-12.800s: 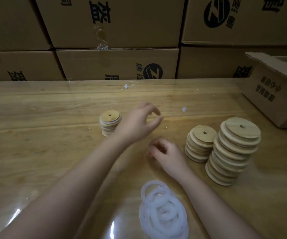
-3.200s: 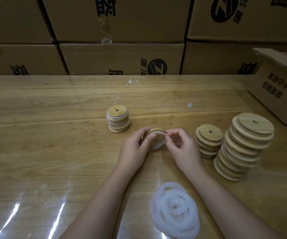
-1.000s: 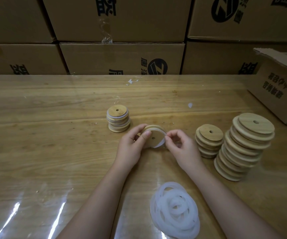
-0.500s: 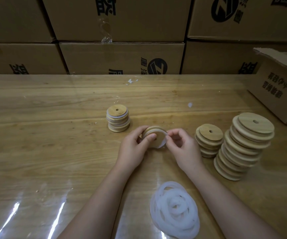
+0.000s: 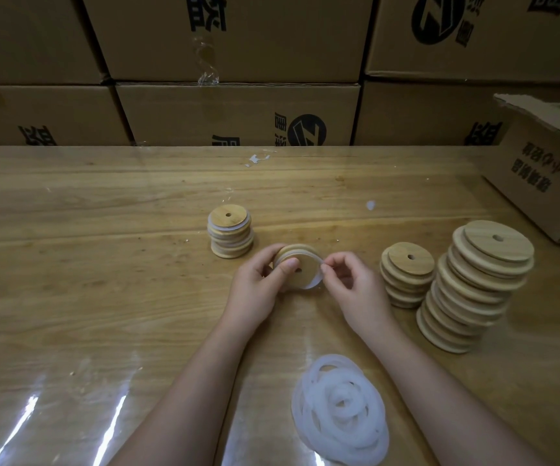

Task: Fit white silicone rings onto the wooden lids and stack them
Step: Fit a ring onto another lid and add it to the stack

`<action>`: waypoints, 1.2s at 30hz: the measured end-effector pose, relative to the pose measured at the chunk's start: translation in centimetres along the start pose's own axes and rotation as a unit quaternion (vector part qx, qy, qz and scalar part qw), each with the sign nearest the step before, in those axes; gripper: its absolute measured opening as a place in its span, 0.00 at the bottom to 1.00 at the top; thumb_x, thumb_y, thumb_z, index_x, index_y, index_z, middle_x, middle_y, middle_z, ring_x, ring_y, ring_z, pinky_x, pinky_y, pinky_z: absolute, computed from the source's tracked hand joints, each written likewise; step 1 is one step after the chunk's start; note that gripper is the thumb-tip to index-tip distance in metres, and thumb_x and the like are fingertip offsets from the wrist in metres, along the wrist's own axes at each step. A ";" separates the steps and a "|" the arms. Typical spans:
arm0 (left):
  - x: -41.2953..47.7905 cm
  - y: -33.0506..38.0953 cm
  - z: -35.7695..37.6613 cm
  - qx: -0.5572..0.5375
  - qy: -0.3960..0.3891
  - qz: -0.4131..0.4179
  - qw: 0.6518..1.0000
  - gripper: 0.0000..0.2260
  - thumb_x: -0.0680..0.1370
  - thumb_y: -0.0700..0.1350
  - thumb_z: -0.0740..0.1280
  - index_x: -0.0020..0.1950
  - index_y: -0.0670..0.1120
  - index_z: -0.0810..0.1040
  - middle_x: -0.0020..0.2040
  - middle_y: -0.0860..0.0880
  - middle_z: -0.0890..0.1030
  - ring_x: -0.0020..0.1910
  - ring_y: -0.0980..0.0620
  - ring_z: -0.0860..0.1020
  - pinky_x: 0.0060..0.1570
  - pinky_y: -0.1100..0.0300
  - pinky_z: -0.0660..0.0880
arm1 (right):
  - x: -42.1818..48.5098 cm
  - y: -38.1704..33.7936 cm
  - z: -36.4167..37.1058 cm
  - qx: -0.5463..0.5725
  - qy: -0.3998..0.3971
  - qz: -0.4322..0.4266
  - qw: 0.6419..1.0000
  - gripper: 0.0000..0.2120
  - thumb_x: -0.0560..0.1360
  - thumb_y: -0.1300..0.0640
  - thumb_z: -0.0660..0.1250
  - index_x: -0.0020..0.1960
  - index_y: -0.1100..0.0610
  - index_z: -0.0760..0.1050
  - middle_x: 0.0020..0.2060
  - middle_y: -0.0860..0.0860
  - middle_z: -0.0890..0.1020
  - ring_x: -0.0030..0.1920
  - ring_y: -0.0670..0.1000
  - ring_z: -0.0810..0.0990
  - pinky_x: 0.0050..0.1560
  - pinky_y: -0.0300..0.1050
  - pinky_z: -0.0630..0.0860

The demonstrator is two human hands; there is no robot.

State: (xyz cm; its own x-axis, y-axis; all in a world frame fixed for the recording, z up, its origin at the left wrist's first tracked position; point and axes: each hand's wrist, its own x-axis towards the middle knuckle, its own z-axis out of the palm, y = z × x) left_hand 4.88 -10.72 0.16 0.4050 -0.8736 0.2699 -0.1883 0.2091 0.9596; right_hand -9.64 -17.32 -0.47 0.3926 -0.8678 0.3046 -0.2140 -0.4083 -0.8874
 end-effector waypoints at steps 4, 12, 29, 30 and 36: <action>0.0 0.3 0.1 -0.039 0.010 -0.021 0.999 0.06 0.76 0.38 0.66 0.51 0.47 0.78 0.42 0.52 0.79 0.41 0.57 0.76 0.39 0.61 0.74 | 0.0 0.0 0.1 0.001 -0.017 0.006 1.000 0.05 0.74 0.60 0.67 0.42 0.51 0.75 0.38 0.47 0.80 0.38 0.42 0.77 0.39 0.29 0.70; -0.5 -0.1 0.4 0.171 0.028 0.027 0.985 0.07 0.73 0.52 0.69 0.44 0.50 0.80 0.35 0.53 0.79 0.31 0.58 0.70 0.34 0.61 0.68 | -0.2 -0.2 0.0 0.026 0.034 -0.008 0.999 0.07 0.73 0.63 0.67 0.44 0.51 0.75 0.44 0.47 0.82 0.43 0.46 0.80 0.46 0.40 0.76; -0.3 0.3 0.4 0.217 0.041 0.119 0.968 0.13 0.74 0.47 0.68 0.56 0.44 0.80 0.45 0.64 0.76 0.40 0.67 0.73 0.41 0.74 0.67 | 0.0 0.0 0.1 0.043 0.047 -0.016 0.998 0.11 0.73 0.63 0.68 0.41 0.47 0.75 0.44 0.45 0.81 0.41 0.41 0.81 0.42 0.30 0.74; -0.3 0.2 0.4 0.216 0.042 0.118 0.968 0.11 0.75 0.45 0.68 0.56 0.44 0.80 0.45 0.64 0.76 0.40 0.67 0.73 0.42 0.75 0.67 | 0.0 0.0 0.0 0.047 0.043 -0.011 0.998 0.11 0.73 0.63 0.68 0.41 0.46 0.75 0.44 0.46 0.82 0.40 0.41 0.81 0.41 0.29 0.74; -0.2 0.1 0.3 0.212 0.050 0.101 0.971 0.10 0.75 0.41 0.69 0.56 0.43 0.80 0.46 0.64 0.76 0.40 0.64 0.73 0.43 0.74 0.68 | 0.1 -0.3 -0.1 0.063 0.019 -0.011 0.998 0.11 0.74 0.63 0.68 0.41 0.46 0.76 0.43 0.46 0.81 0.42 0.37 0.78 0.43 0.27 0.71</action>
State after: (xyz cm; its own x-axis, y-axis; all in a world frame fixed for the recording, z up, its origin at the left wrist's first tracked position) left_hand 4.51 -10.68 0.20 0.4016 -0.7826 0.4756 -0.6156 0.1538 0.7729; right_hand -9.63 -17.35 -0.13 0.3610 -0.8704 0.3349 -0.0913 -0.3904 -0.9161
